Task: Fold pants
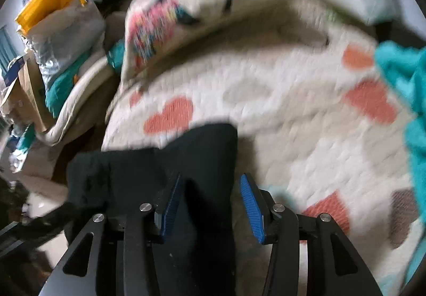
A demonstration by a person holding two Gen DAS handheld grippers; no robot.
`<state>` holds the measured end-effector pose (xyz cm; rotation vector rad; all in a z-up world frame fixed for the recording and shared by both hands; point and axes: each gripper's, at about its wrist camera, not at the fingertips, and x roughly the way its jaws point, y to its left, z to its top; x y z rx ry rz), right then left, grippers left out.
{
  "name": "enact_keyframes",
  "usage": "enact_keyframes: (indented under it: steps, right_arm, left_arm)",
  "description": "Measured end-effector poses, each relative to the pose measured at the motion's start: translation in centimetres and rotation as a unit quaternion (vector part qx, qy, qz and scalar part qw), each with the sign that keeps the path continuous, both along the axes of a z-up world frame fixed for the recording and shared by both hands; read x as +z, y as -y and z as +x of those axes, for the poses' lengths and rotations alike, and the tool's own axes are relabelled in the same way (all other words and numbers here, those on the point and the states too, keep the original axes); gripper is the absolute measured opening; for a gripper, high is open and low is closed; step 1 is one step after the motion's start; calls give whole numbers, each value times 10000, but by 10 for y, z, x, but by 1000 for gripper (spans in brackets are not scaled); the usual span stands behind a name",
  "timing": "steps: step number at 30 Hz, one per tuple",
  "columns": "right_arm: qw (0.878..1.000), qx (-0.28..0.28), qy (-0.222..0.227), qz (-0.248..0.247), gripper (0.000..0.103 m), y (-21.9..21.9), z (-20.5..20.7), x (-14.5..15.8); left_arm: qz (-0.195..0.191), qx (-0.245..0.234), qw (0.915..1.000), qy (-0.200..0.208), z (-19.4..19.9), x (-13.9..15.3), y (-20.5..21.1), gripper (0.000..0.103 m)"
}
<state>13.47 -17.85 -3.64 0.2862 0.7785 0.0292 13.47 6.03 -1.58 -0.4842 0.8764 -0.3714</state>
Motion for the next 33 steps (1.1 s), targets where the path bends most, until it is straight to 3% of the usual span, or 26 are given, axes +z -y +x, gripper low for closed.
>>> enact_keyframes:
  steps: [2,5,10,14,18,20,22,24,30,33]
  right_arm:
    - [9997,254,43,25,50,-10,6,8]
    - [9973,616,-215,331,50,-21,23,3]
    - [9935,526,-775,648,50,-21,43,-31]
    - [9927,468,-777,793,50,-20,43,-39]
    - [9902,272,-787,1121,50,-10,41,-36]
    - [9914,199,-741,1060,50,-9,34,-29]
    - [9942,240,-658,810,57,-13,22,-18]
    - [9963,298,-592,556,61,-17,9,-11]
    - [9974,373,-615,72,62,-24,-46,-8]
    - [9977,405,-525,-116,62,-31,-65,-9]
  left_arm:
    - [-163,-7,9995,261,0,6,2,58]
    - [-382,-247,9988,178,9,-2,14,59]
    - [83,-322,9982,-503,23,-43,32,60]
    - [126,-333,9982,-473,20,-45,33,60]
    - [-469,-205,9966,-642,20,-46,16,60]
    - [-760,-145,9945,-699,18,-44,8,60]
    - [-928,-61,9931,-709,14,-40,-1,60]
    - [-889,63,9935,-711,13,-37,-7,60]
    - [-755,519,9914,-929,10,-44,-27,60]
    - [-680,530,9918,-942,9,-46,-27,60]
